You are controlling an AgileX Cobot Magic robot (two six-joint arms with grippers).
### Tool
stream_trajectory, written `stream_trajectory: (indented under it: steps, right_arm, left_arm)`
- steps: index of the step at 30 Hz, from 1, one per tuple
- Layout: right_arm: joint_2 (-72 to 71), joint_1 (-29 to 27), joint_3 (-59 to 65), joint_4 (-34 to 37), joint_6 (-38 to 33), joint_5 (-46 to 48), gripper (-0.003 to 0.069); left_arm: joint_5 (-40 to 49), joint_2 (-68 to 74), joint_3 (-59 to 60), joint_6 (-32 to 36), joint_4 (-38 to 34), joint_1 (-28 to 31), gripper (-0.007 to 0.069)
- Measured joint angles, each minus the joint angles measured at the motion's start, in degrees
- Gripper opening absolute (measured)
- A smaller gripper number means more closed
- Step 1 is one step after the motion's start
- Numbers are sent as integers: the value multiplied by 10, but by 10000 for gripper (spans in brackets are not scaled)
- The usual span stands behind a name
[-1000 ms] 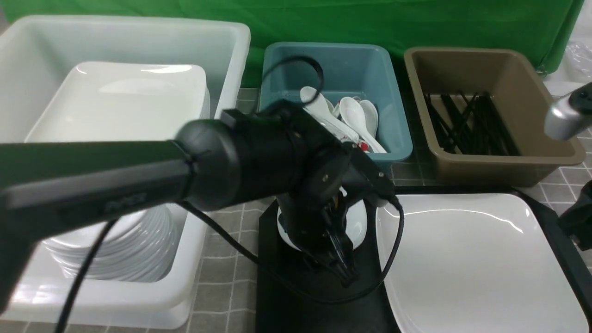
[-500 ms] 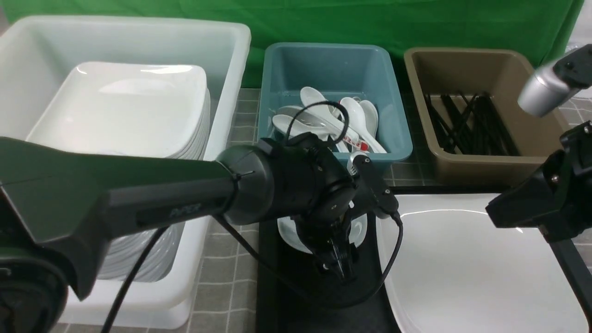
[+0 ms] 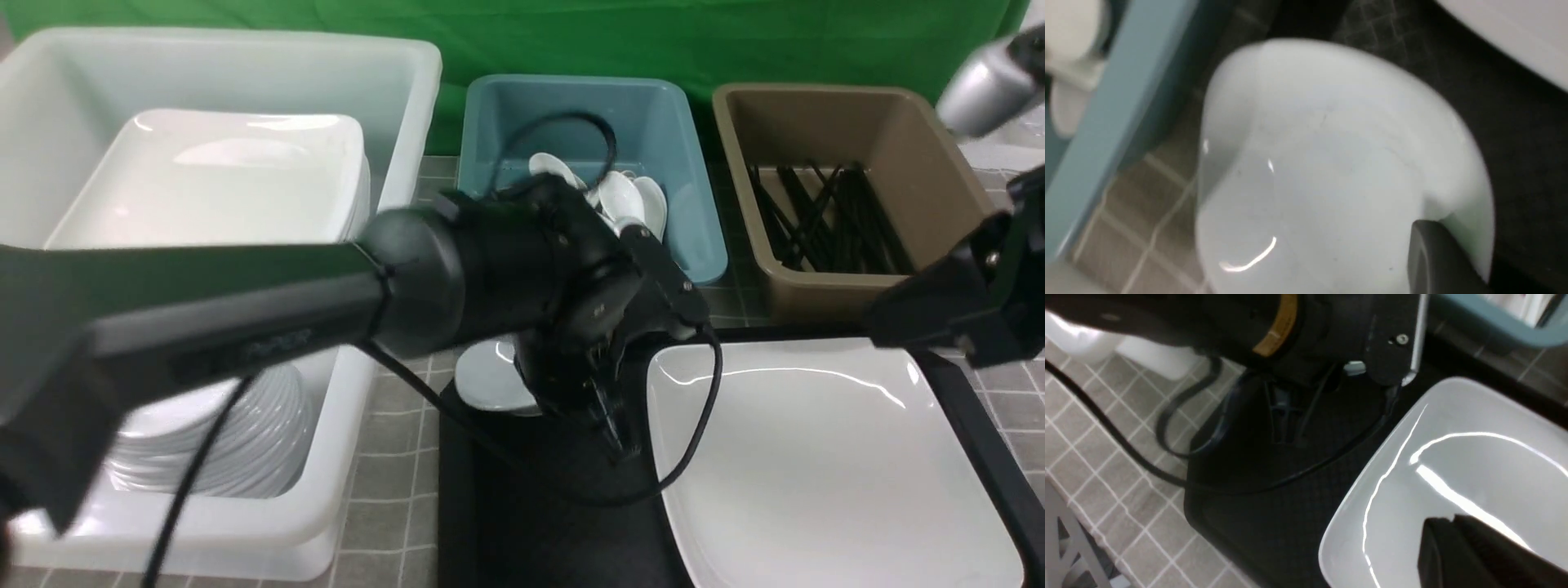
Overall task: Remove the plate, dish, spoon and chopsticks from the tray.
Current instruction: Use the left arm to put the small plate into the large storage box on the left
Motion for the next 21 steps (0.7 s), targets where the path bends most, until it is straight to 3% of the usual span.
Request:
stream_trajectory:
  steps: [7, 12, 17, 21]
  right_arm:
    - [-1, 0, -59, 62, 9, 8, 57]
    - [6, 7, -81, 162, -27, -3, 33]
    - [52, 88, -120, 191, -46, -18, 26]
    - [112, 180, -164, 183, -46, -44, 24]
  left_arm:
    - [26, -159, -47, -35, 17, 7, 21]
    - [63, -279, -64, -66, 58, 64, 21]
    - [172, -327, -64, -78, 40, 172, 21]
    - [192, -327, -30, -74, -1, 228, 21]
